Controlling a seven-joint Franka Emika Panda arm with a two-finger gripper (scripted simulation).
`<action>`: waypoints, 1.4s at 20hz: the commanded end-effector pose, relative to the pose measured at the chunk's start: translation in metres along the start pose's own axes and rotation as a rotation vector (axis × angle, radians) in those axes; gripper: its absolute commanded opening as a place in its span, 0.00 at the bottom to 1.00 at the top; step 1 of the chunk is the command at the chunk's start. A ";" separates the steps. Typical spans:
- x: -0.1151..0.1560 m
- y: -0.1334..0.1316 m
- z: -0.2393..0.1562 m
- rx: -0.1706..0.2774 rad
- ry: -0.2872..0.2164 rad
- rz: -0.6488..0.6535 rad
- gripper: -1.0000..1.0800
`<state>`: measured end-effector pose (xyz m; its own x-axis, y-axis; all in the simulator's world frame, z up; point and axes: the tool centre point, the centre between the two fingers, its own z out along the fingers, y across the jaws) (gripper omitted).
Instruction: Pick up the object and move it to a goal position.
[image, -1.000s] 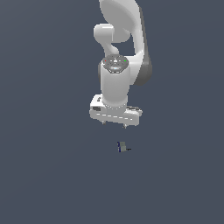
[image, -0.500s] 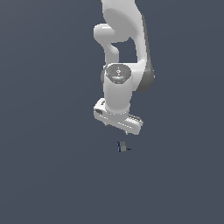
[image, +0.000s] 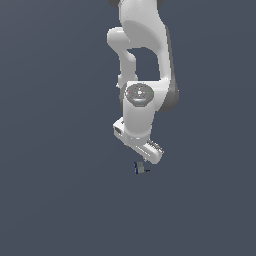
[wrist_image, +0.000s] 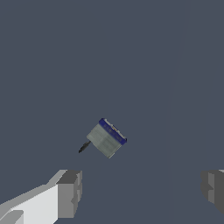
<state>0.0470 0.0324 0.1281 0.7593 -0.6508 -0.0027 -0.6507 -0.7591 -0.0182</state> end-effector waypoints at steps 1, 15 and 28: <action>0.000 -0.004 0.006 -0.001 -0.001 0.067 0.96; -0.002 -0.023 0.038 -0.009 0.000 0.430 0.96; -0.005 -0.036 0.061 -0.015 0.007 0.690 0.96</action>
<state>0.0667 0.0632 0.0692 0.1934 -0.9811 -0.0029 -0.9811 -0.1934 -0.0005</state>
